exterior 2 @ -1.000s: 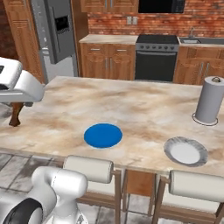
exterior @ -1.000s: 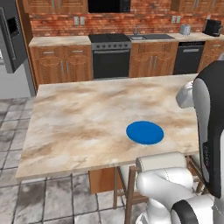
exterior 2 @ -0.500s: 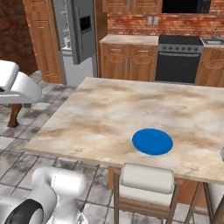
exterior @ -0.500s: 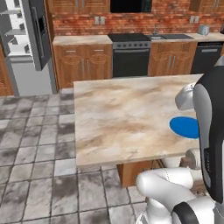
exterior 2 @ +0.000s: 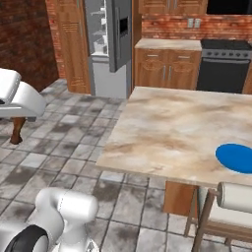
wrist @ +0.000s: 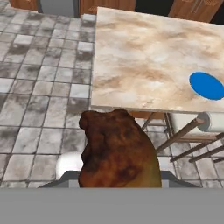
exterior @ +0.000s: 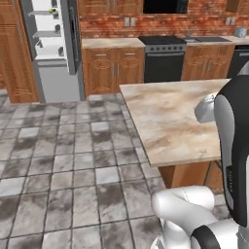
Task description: Transport the chicken drumstick and lemon to the fridge. Place the chicken drumstick on the rack containing meat and place the lemon on the rack containing the vegetable, ensuring meats and vegetables are on different racks.
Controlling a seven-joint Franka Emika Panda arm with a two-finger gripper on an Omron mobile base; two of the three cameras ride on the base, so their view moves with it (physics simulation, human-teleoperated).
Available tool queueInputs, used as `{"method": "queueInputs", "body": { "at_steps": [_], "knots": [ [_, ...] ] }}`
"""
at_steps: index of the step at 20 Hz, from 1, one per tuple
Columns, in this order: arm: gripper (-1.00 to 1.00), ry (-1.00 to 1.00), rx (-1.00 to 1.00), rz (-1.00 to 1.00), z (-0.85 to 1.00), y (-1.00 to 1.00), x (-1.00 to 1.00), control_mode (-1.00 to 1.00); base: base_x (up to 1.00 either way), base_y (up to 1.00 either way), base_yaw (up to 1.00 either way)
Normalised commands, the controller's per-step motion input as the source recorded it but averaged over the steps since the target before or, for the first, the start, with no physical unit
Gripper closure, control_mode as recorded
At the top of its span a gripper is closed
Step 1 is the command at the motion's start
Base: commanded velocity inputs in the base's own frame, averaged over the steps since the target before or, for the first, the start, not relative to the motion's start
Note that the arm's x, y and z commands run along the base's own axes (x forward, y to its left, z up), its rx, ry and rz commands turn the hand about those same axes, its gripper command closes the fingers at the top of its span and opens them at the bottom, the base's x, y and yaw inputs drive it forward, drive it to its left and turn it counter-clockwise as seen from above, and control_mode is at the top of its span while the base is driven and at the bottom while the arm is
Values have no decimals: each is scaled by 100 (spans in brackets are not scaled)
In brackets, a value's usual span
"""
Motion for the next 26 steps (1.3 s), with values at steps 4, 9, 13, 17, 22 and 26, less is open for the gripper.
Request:
{"method": "queueInputs", "body": {
  "at_steps": [4,9,13,17,22,26],
  "knots": [
    [100,0,0,0,0,0,0,100,-48,100,0],
    [100,0,0,0,0,0,0,100,-13,100,-1],
    [100,0,0,0,0,0,0,100,3,100,-3],
    [100,0,0,0,0,0,0,100,54,100,-9],
    [100,0,0,0,0,0,0,100,100,100,-14],
    [100,0,0,0,0,0,0,100,100,100,-17]
  ]
}}
